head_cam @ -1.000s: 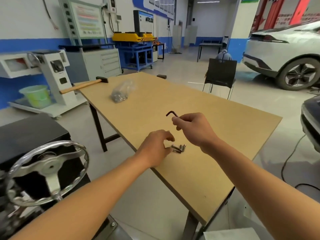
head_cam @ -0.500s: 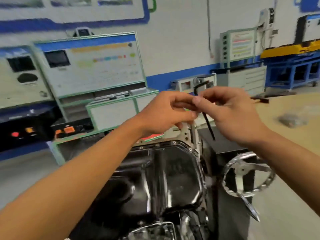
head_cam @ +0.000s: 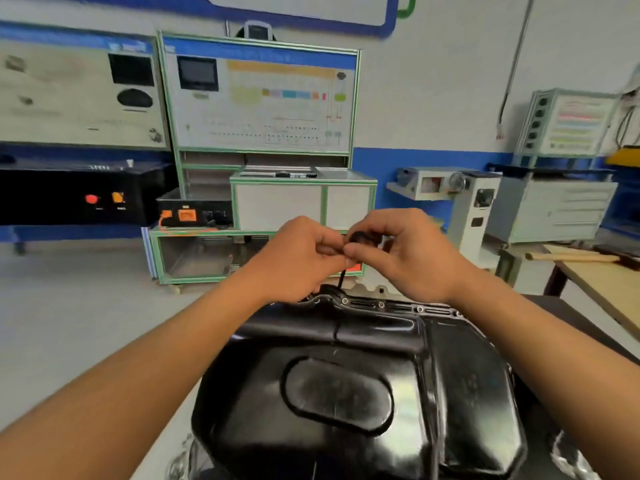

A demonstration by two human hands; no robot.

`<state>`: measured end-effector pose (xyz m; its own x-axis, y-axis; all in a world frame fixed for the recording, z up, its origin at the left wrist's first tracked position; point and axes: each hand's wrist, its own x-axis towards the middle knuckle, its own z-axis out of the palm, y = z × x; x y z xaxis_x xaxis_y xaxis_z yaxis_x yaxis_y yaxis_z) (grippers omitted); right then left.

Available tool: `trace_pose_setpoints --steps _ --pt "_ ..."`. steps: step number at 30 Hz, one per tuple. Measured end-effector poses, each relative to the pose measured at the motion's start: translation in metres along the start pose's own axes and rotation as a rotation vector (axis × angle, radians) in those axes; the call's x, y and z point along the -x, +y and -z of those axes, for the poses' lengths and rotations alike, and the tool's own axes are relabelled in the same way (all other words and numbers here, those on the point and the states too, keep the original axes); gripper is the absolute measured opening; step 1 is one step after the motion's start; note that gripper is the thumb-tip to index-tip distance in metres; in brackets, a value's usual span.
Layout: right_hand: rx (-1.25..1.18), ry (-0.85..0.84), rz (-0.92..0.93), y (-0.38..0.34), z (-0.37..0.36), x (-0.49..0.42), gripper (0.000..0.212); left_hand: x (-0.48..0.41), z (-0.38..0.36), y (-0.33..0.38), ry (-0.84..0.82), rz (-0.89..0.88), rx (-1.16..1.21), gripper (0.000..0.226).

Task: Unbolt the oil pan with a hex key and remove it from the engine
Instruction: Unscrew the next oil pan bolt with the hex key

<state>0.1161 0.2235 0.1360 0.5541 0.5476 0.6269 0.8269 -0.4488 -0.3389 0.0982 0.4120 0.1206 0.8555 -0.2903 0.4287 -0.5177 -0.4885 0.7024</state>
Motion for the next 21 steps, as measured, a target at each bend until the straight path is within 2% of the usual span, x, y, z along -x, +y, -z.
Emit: trace_pose_setpoints --steps 5,11,18,21 --pt "0.023 -0.114 -0.019 0.018 -0.005 0.001 0.006 -0.012 -0.004 -0.018 -0.125 -0.002 -0.031 0.008" --pt "-0.001 -0.154 0.003 0.028 -0.010 -0.002 0.010 -0.020 0.000 -0.035 -0.171 0.010 -0.025 0.007" --pt "-0.037 -0.081 0.082 0.022 -0.035 -0.020 0.008 -0.011 0.024 -0.045 -0.110 -0.014 -0.029 0.010" --pt "-0.028 -0.114 0.104 0.021 -0.048 -0.025 0.009 -0.001 0.025 -0.053 -0.065 -0.010 -0.013 0.023"
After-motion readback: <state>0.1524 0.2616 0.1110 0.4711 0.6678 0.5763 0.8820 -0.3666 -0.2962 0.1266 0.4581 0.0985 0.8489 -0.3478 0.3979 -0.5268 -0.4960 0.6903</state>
